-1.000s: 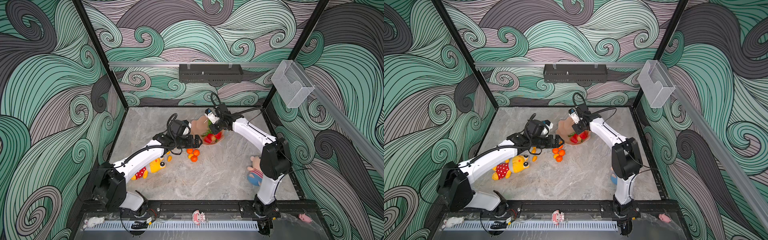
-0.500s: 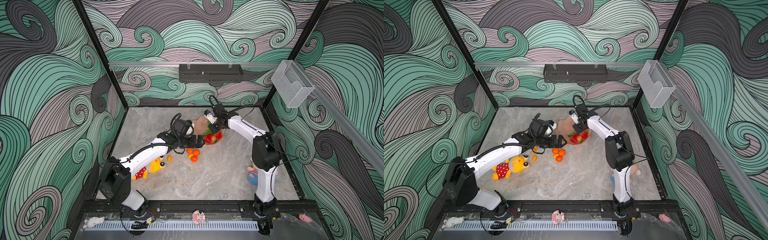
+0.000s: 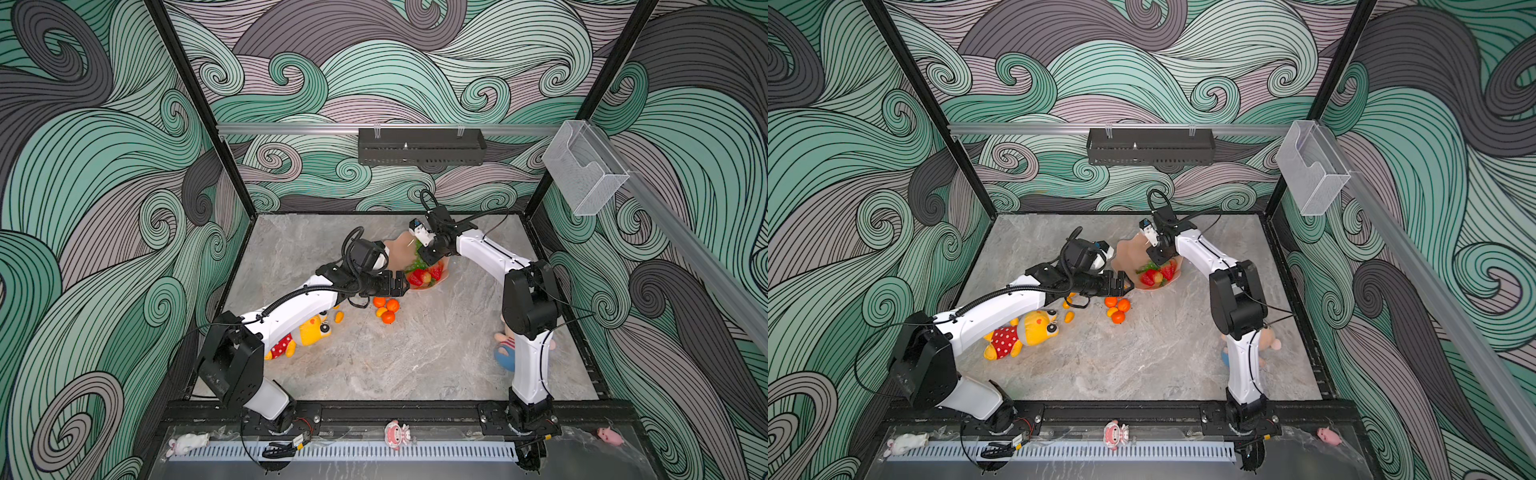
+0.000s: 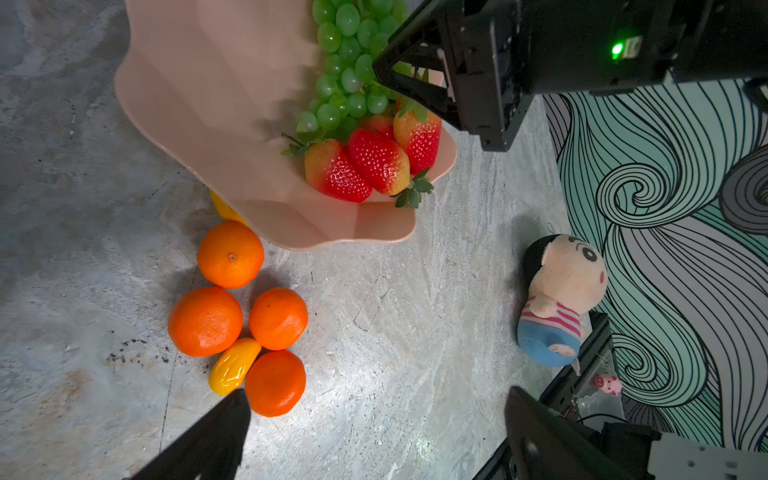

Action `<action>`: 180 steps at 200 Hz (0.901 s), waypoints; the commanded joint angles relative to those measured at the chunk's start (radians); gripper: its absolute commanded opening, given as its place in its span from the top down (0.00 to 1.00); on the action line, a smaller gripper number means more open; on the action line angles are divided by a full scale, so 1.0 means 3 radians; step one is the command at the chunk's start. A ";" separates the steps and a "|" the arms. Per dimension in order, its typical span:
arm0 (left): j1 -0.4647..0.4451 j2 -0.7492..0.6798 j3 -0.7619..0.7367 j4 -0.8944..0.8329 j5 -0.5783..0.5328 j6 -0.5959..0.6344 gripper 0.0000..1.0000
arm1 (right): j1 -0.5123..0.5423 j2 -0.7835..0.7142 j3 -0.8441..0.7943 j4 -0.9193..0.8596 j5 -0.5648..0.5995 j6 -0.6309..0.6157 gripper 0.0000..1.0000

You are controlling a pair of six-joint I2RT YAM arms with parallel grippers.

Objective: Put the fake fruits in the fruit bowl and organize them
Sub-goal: 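Lower the red strawberry into the bowl and open the right gripper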

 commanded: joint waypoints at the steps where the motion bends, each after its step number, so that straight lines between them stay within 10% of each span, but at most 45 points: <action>1: -0.0012 -0.0064 0.0162 -0.0103 -0.0092 0.0071 0.01 | -0.0017 -0.0112 0.0099 -0.0023 -0.0104 0.0061 0.72; 110: -0.0002 -0.1008 -0.0294 -0.0176 -0.0549 0.0144 0.01 | 0.0055 -0.1069 -0.0678 0.0347 -0.0167 0.1288 0.75; 143: 0.0014 -0.1241 -0.0420 -0.0328 -0.0614 0.0126 0.01 | 0.0391 -0.1679 -0.1388 0.0746 0.0632 0.1691 0.76; 180: 0.0019 -0.1422 -0.0647 -0.0304 -0.0531 0.0035 0.01 | 0.0498 -0.2213 -0.1937 0.0849 0.0256 0.2210 0.68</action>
